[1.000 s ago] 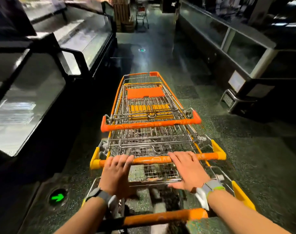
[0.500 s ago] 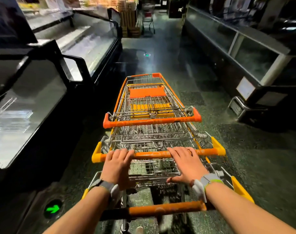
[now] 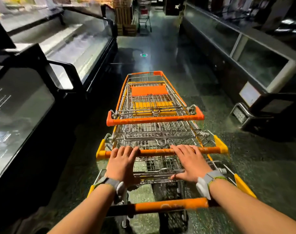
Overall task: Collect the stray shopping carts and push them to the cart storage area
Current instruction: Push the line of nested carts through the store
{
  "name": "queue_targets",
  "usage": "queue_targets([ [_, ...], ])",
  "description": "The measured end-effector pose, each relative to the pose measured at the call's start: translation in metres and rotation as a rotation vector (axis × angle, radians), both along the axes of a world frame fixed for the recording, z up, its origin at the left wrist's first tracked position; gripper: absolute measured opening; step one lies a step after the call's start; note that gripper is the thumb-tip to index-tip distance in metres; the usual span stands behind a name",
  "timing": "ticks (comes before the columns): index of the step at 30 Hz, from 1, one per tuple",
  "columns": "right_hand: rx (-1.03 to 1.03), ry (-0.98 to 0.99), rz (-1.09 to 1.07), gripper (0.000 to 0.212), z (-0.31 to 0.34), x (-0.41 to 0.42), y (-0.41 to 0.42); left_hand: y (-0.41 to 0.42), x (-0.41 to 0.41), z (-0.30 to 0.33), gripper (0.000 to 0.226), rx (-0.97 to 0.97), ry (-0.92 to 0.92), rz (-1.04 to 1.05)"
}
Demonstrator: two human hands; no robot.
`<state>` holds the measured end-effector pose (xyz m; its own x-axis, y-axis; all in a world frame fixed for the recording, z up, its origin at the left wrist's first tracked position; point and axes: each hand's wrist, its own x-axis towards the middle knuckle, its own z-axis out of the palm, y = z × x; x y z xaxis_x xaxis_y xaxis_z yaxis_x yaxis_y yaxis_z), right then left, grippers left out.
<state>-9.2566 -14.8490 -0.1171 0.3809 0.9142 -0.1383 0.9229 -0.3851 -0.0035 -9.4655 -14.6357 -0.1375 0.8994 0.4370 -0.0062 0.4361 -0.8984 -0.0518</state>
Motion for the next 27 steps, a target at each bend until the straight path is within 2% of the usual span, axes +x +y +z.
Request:
queue_targets([
  [8,-0.004,0.009,-0.023,0.116,0.002,0.071,0.086,0.087,0.075,0.009,0.122,0.009,0.016,-0.015],
  [12,0.020,0.003,-0.018,0.117,-0.002,0.111,0.132,0.135,0.118,0.010,0.107,0.039,-0.017,-0.017],
  [18,0.048,0.018,-0.003,0.115,-0.002,0.181,0.201,0.209,0.189,0.006,0.096,0.083,0.012,-0.019],
  [24,0.048,0.052,-0.018,0.114,0.000,0.273,0.288,0.297,0.282,0.009,0.111,0.122,0.046,-0.004],
  [25,0.024,0.074,-0.013,0.114,0.005,0.294,0.307,0.315,0.304,0.011,0.113,0.118,0.095,-0.009],
  [27,0.039,0.071,-0.013,0.115,0.000,0.314,0.327,0.335,0.326,0.010,0.112,0.152,0.073,-0.008],
])
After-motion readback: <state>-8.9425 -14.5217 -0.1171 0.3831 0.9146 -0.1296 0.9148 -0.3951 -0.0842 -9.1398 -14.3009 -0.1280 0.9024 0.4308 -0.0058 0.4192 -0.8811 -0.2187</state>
